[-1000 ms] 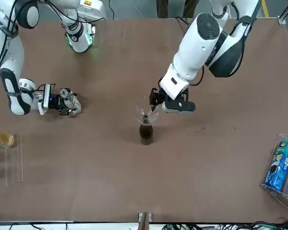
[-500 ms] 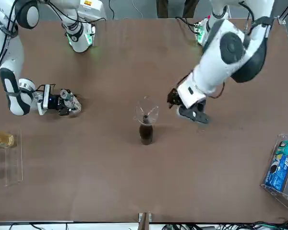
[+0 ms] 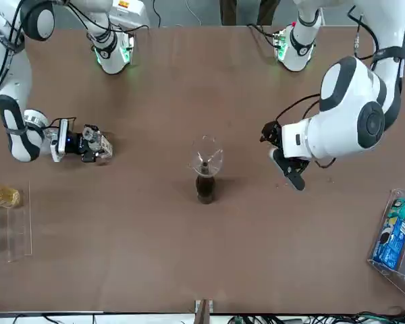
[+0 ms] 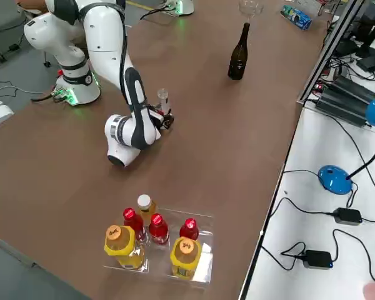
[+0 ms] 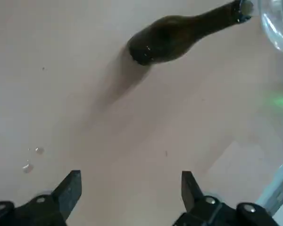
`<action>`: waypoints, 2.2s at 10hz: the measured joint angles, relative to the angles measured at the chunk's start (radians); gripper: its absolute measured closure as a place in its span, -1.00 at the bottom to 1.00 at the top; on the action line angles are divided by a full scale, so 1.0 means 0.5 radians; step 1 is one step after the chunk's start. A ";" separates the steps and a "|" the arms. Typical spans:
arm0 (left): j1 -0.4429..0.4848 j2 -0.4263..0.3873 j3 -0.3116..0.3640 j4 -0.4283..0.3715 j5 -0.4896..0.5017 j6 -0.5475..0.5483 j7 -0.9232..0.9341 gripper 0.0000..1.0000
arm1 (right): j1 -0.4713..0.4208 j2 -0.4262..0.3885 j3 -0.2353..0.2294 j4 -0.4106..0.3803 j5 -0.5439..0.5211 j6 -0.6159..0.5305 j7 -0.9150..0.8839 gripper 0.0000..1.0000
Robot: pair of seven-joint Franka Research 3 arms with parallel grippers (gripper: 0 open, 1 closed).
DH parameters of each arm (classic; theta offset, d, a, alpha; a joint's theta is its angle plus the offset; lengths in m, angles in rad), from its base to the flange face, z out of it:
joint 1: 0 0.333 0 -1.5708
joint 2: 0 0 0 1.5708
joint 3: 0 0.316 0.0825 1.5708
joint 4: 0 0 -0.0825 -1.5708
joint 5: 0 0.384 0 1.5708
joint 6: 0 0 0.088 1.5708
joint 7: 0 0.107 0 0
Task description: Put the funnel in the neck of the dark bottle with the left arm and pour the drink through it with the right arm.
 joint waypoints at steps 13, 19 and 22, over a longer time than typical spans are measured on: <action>-0.026 0.533 -0.237 0.002 -1.166 0.676 2.480 -1.00 | 0.229 -0.945 0.099 -0.017 0.001 0.565 1.303 -0.01; -0.027 0.637 -0.336 0.007 -1.486 0.762 3.055 -1.00 | 0.236 -1.329 0.512 -0.028 0.000 1.124 2.124 -0.01; -0.041 0.695 -0.359 0.008 -1.587 0.802 3.237 -1.00 | 0.239 -1.510 0.825 -0.032 -0.002 1.489 2.661 -0.02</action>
